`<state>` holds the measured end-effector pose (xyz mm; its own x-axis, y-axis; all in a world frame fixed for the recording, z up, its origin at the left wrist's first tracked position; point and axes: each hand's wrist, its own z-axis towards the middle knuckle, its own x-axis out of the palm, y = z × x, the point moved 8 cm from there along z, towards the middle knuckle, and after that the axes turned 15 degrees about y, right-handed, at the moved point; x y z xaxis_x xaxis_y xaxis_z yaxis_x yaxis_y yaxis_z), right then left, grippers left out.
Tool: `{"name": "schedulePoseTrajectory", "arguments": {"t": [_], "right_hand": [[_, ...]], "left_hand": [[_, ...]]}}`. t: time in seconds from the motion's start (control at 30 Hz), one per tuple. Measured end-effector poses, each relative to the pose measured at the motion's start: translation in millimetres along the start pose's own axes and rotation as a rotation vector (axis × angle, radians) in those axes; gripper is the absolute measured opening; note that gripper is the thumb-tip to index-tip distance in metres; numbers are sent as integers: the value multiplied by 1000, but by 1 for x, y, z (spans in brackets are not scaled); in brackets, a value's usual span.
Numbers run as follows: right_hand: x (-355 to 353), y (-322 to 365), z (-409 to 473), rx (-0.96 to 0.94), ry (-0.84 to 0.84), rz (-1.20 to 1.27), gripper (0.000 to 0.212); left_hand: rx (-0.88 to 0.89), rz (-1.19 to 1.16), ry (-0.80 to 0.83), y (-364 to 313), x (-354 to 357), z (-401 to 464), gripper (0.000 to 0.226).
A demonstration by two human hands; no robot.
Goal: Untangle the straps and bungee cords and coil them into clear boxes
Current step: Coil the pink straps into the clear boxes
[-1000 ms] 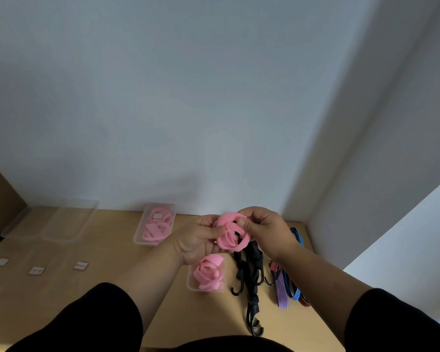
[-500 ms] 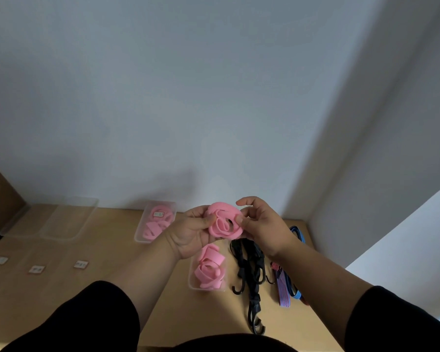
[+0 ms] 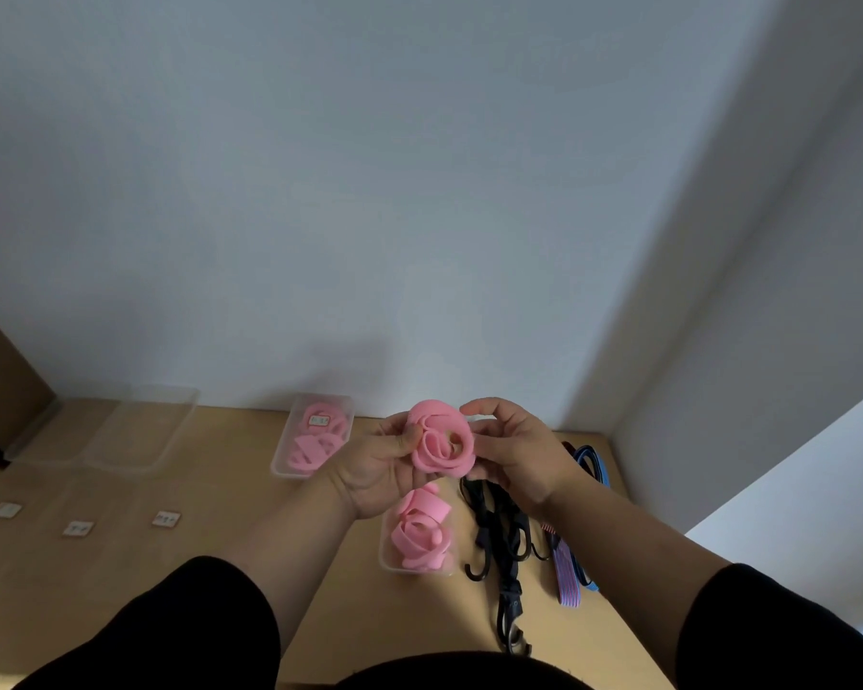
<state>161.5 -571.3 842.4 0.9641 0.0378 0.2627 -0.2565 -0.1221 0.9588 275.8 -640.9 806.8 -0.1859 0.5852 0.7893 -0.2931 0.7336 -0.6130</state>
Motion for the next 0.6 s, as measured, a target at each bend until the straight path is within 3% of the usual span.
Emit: {"name": "schedulePoseTrajectory", "arguments": {"t": [0.2, 0.3, 0.43, 0.53, 0.6], "right_hand": [[5, 2, 8, -38, -76, -264, 15], [4, 3, 8, -51, -187, -509, 16], [9, 6, 14, 1, -257, -797, 20], [14, 2, 18, 103, -247, -762, 35], [18, 2, 20, 118, -250, -739, 31]], "left_hand": [[22, -8, 18, -12, -3, -4, 53], [12, 8, -71, -16, -16, -9, 25], [-42, 262, -195, -23, -32, -11, 46], [-55, 404, -204, -29, -39, -13, 47], [-57, 469, -172, -32, -41, -13, 41]]}}
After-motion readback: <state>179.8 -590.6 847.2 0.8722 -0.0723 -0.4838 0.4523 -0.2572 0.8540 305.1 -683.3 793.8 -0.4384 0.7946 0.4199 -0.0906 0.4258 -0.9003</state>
